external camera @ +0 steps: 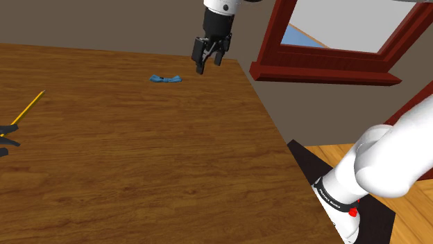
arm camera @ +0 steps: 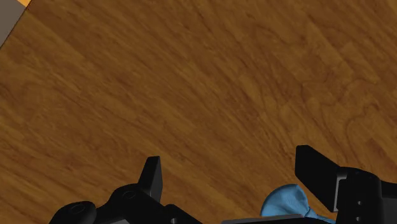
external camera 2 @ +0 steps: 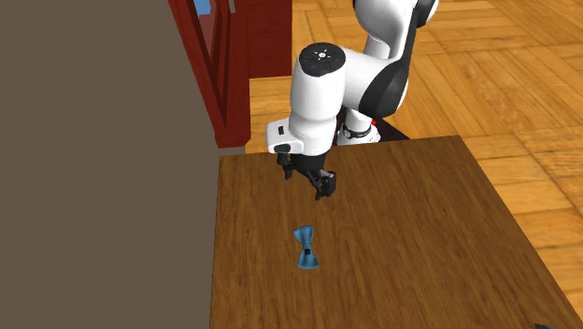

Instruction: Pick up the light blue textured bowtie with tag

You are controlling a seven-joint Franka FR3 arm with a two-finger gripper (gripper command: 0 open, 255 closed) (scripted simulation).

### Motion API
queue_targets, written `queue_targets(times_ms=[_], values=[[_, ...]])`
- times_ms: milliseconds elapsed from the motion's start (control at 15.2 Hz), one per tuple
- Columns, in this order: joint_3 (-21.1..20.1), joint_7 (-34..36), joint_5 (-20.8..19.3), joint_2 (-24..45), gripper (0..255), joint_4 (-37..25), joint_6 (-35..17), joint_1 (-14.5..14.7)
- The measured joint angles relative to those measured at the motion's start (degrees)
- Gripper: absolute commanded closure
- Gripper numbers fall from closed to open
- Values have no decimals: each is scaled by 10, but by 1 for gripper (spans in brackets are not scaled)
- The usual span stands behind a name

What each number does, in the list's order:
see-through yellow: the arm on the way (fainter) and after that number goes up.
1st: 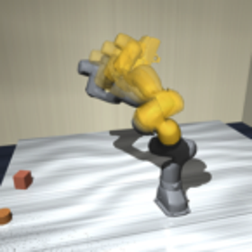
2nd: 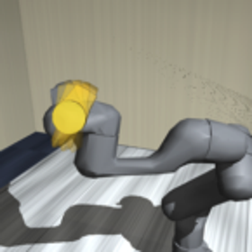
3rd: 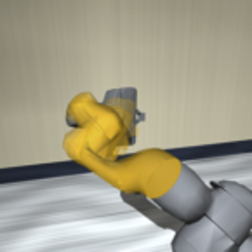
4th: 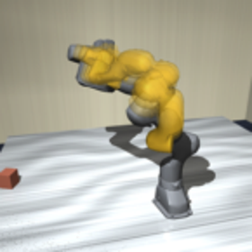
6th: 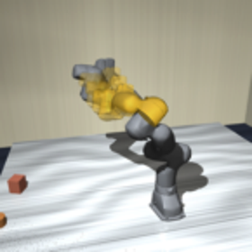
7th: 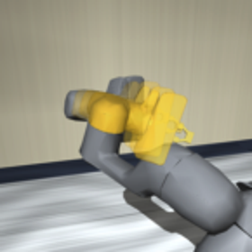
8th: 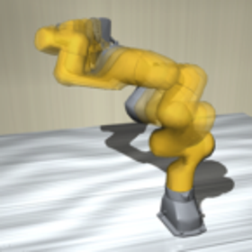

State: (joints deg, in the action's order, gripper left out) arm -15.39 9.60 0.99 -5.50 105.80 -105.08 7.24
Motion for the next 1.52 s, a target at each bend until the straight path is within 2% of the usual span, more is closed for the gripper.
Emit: queue_targets(times_ms=[462,660,990,1056,1518], values=[[-29,44,-36,141,0,-154,8,31],[-31,51,-41,156,0,-154,-7,36],[-31,53,-41,155,0,-118,-43,36],[-31,53,-41,156,255,-114,-46,36],[-31,53,-41,154,255,-110,-50,35]])
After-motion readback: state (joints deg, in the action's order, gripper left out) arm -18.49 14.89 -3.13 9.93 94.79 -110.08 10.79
